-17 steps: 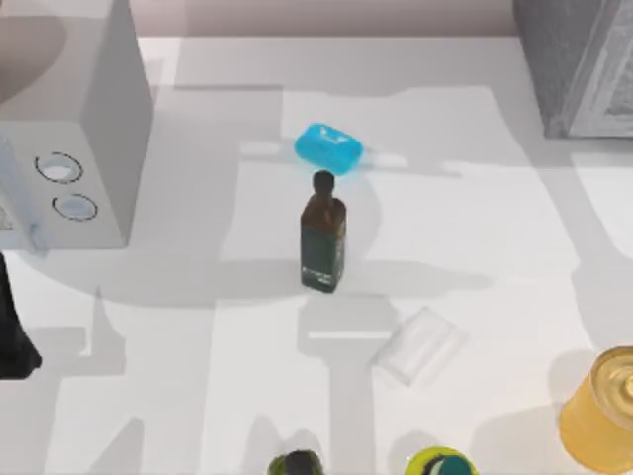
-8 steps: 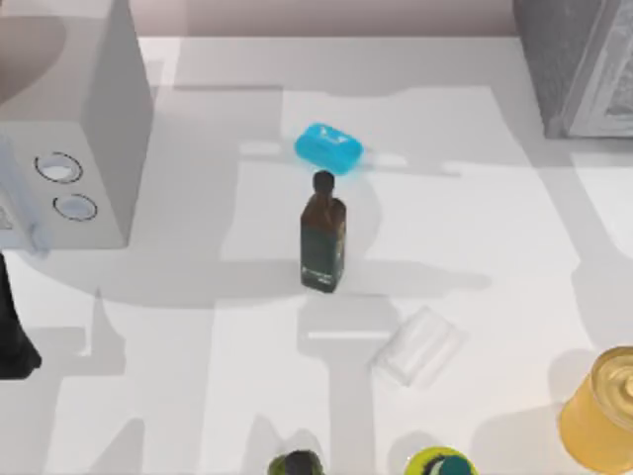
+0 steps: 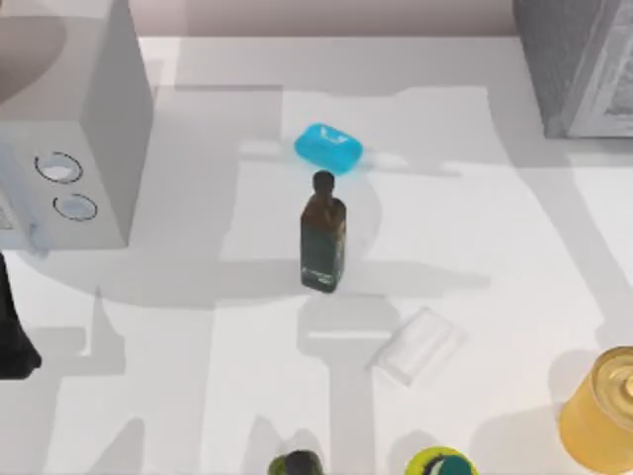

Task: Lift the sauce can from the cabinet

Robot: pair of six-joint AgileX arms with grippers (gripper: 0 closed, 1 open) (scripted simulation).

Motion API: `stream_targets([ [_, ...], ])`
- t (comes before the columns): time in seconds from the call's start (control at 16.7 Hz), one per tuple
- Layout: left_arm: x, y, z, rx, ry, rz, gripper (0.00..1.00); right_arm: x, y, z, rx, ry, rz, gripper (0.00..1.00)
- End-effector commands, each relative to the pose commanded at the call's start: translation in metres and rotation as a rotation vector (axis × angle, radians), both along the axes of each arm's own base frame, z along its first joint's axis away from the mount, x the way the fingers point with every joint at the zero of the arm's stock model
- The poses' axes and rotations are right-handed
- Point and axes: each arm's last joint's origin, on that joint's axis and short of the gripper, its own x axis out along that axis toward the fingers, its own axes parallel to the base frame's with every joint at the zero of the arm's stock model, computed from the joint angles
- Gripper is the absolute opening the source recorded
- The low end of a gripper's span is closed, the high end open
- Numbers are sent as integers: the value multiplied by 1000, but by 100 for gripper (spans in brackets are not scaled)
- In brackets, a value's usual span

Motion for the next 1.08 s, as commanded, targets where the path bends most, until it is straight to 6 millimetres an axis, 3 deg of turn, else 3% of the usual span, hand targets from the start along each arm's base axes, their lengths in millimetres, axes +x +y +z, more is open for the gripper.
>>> stream_targets([
  [0.18, 0, 0, 0, 0, 0, 0, 100, -57, -3, 16, 2, -11, 2, 0],
  [0.3, 0, 0, 0, 0, 0, 0, 100, -80, -5, 20, 2, -11, 3, 0],
  [0.78, 0, 0, 0, 0, 0, 0, 100, -95, -11, 24, 8, -34, 8, 0],
  [1.08, 0, 0, 0, 0, 0, 0, 100, -151, -37, 19, 14, -150, 39, 0],
])
